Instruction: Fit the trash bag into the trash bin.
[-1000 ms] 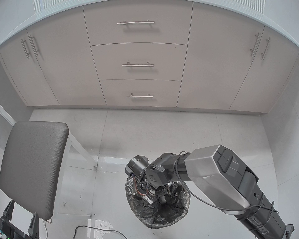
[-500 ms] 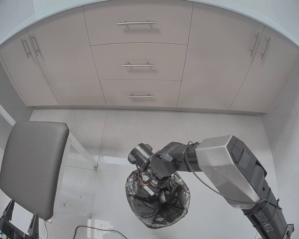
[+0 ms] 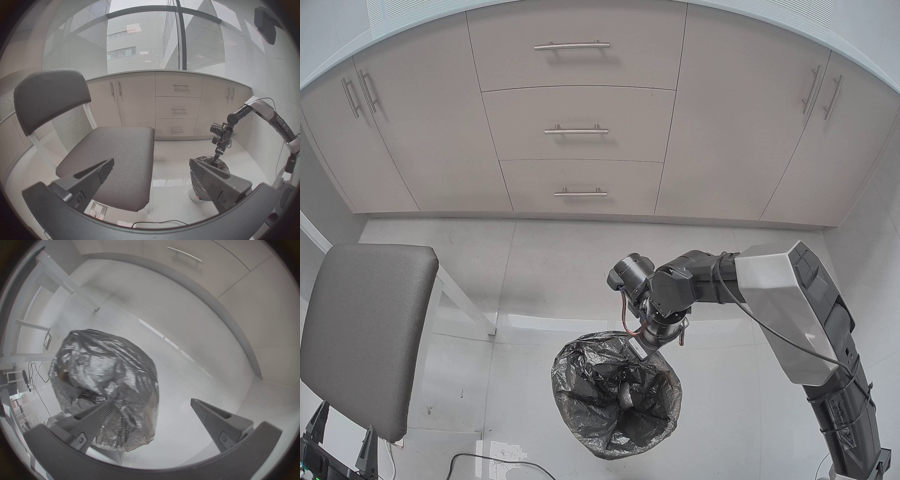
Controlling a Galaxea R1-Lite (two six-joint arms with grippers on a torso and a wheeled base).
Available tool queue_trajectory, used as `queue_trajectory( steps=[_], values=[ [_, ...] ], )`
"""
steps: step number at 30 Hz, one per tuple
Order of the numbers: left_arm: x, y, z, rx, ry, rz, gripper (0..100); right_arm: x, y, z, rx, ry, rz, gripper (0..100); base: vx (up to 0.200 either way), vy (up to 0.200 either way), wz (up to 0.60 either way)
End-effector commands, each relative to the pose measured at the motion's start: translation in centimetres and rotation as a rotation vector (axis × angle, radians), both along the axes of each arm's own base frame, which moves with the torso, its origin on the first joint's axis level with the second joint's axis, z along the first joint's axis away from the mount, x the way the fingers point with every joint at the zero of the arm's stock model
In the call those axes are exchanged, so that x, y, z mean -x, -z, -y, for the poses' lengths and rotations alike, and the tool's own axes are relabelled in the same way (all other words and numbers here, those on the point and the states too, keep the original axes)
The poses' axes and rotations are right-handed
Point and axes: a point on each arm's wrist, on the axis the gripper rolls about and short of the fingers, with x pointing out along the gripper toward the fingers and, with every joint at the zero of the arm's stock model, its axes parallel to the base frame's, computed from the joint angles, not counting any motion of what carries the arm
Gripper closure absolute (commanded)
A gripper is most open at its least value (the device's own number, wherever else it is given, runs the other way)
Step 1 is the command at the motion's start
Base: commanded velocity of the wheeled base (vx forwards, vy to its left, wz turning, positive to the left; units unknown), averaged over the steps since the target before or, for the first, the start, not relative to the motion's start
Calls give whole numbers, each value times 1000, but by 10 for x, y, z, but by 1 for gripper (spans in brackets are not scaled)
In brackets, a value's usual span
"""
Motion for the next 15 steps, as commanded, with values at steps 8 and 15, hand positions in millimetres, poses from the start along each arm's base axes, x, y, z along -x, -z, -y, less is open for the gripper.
queue_trajectory(
  steps=[8,15],
  values=[
    [0,4,0,0,0,3,0,-24,34,27,22,77,-37,0,0,0,0],
    [0,4,0,0,0,5,0,-31,29,34,1,94,-5,0,0,0,0]
  ],
)
